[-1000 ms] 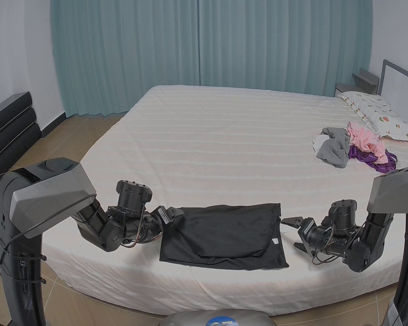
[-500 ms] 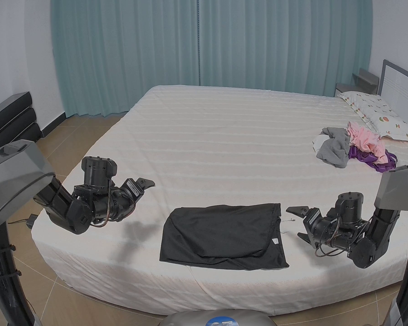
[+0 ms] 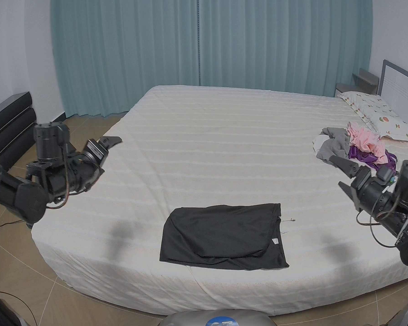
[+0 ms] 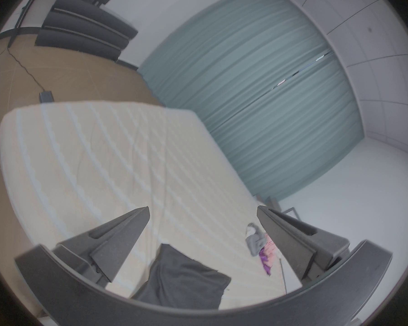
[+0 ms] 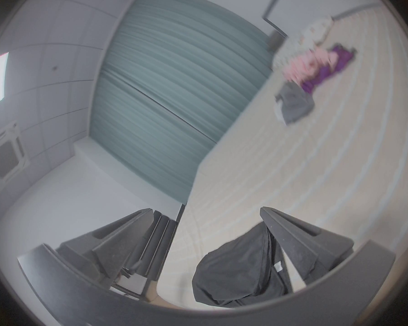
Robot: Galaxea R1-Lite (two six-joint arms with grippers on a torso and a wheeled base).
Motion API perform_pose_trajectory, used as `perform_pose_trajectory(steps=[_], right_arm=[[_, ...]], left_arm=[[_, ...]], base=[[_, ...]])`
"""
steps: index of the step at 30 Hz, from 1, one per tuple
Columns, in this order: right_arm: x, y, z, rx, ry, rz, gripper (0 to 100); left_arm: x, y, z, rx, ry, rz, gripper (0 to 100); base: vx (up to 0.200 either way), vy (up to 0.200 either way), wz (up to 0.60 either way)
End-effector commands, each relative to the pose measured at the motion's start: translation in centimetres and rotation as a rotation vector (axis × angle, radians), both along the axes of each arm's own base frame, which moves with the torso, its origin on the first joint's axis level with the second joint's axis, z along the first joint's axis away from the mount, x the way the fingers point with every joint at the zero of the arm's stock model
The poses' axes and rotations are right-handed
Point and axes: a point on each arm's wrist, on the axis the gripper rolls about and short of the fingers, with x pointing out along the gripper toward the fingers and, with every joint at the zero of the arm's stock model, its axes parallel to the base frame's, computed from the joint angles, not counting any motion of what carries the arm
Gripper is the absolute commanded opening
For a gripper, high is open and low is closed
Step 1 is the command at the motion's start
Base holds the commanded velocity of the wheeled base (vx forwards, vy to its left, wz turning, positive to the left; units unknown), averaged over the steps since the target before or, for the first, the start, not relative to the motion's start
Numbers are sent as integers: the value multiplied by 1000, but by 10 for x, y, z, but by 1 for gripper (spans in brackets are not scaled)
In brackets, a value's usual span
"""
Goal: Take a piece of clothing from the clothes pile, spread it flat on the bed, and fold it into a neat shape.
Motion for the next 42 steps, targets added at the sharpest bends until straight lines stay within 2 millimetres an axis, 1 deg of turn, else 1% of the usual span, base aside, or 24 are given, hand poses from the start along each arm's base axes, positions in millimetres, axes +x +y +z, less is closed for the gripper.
perform_pose_trajectory(steps=[1,2,3,6,8,9,10,13,15,16,20,21,23,27,30,33,37,41,42], right_arm=[[-95,-29,48,-228,-346,-98,100],[-114,-32,51,-298,-415,-111,100],[-122,-33,52,-319,-441,-107,100],[-149,-34,46,-400,-500,-75,100],[-163,-35,42,-455,-516,-67,100],[-169,-35,41,-463,-524,-68,100],[-183,-37,37,-498,-525,-67,100],[-207,-38,29,-566,-527,-56,100],[-223,-40,25,-635,-539,-48,100],[-233,-41,24,-664,-543,-44,100],[-268,-45,17,-702,-530,1,100],[-274,-46,14,-719,-519,15,100],[-276,-47,13,-759,-482,10,100],[-277,-49,19,-792,-491,-81,100],[-280,-49,24,-843,-491,-128,100],[-286,-48,32,-867,-451,-180,100],[-296,-47,28,-895,-348,-232,100],[-305,-45,17,-909,-363,-243,100],[-304,-45,15,-914,-365,-240,100]], left_arm=[[-100,25,80,-5,-291,54,100],[-123,29,86,43,-345,57,100],[-131,30,86,66,-362,57,100],[-171,35,90,157,-457,59,100],[-194,38,91,199,-511,59,100],[-202,39,92,212,-532,60,100],[-222,41,92,251,-590,67,100],[-251,45,87,334,-661,78,100],[-269,47,79,416,-668,79,100],[-281,48,75,462,-675,80,100],[-317,52,65,536,-698,78,100],[-325,53,62,551,-706,78,100],[-337,54,59,580,-717,76,100],[-358,57,58,666,-744,110,100],[-364,57,56,695,-713,157,100],[-372,57,54,706,-702,182,100],[-376,56,46,761,-679,215,100],[-382,54,35,797,-675,227,100],[-382,54,34,809,-674,229,100]], base=[[0,0,0],[0,0,0],[0,0,0],[0,0,0],[0,0,0],[0,0,0],[0,0,0],[0,0,0],[0,0,0],[0,0,0],[0,0,0],[0,0,0],[0,0,0],[0,0,0],[0,0,0],[0,0,0],[0,0,0],[0,0,0],[0,0,0]])
